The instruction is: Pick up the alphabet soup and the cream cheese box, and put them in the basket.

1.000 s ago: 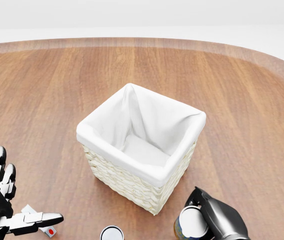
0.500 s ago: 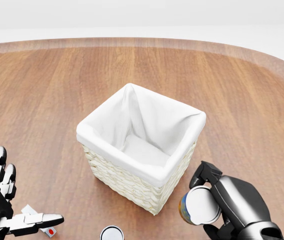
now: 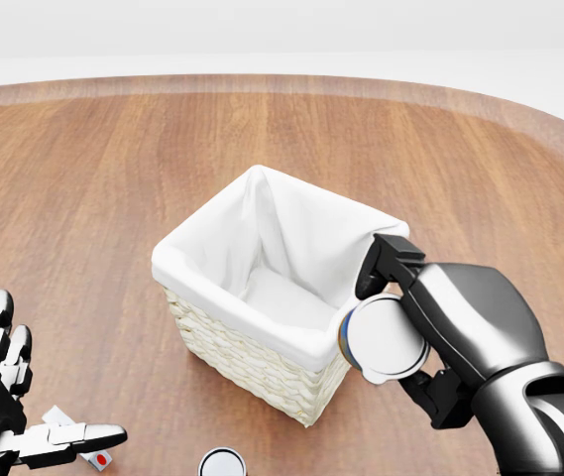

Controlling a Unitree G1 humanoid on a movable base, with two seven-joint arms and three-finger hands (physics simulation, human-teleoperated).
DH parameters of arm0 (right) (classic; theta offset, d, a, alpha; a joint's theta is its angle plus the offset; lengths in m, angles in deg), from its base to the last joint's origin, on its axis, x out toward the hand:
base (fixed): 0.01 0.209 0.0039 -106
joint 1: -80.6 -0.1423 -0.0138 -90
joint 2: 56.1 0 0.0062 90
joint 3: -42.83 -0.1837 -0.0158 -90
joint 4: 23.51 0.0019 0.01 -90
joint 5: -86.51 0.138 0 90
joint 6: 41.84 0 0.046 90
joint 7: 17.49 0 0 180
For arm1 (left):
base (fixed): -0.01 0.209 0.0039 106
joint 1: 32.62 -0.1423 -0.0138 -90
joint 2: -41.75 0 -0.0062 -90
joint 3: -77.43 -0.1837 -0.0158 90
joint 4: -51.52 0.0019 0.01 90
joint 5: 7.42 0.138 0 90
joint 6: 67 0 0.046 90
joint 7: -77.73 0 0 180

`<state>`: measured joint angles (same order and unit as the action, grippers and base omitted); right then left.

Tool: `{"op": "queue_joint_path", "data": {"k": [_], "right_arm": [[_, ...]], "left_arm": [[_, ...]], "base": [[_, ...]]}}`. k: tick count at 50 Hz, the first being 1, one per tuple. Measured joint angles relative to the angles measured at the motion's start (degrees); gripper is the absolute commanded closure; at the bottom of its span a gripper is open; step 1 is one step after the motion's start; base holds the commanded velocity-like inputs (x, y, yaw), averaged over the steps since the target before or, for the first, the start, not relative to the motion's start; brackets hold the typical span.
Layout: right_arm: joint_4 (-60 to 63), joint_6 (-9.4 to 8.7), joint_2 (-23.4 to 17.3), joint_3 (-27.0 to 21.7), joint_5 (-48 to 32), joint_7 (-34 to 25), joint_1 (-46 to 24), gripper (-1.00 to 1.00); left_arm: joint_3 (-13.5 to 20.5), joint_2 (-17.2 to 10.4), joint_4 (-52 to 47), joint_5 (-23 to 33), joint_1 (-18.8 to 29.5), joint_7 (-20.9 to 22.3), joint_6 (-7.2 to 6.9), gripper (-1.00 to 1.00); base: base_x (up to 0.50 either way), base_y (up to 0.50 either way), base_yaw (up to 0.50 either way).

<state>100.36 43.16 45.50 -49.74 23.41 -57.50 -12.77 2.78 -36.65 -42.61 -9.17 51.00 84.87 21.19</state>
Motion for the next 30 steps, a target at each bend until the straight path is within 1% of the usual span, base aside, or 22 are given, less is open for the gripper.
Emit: {"op": "queue_joint_path", "data": {"k": [11,23,30], "right_arm": [[-5.10,0.00,0.17,2.11,-0.06,0.55,-9.82,1.00],[-15.76,0.00,-0.47,3.19,3.41,5.12,-20.30,1.00],[-24.62,0.00,-1.46,3.13,6.46,8.87,-26.48,1.00]], "left_arm": [[-0.02,0.02,0.00,-0.02,-0.07,0.08,0.10,-1.00],[-0.03,0.06,0.03,0.01,-0.18,0.19,0.20,-1.00],[-0.11,0.06,0.30,0.07,-0.09,0.17,0.35,-1.00]], "base": [[0.00,0.00,0.00],[0.00,0.00,0.00],[0.00,0.00,0.00]]}}
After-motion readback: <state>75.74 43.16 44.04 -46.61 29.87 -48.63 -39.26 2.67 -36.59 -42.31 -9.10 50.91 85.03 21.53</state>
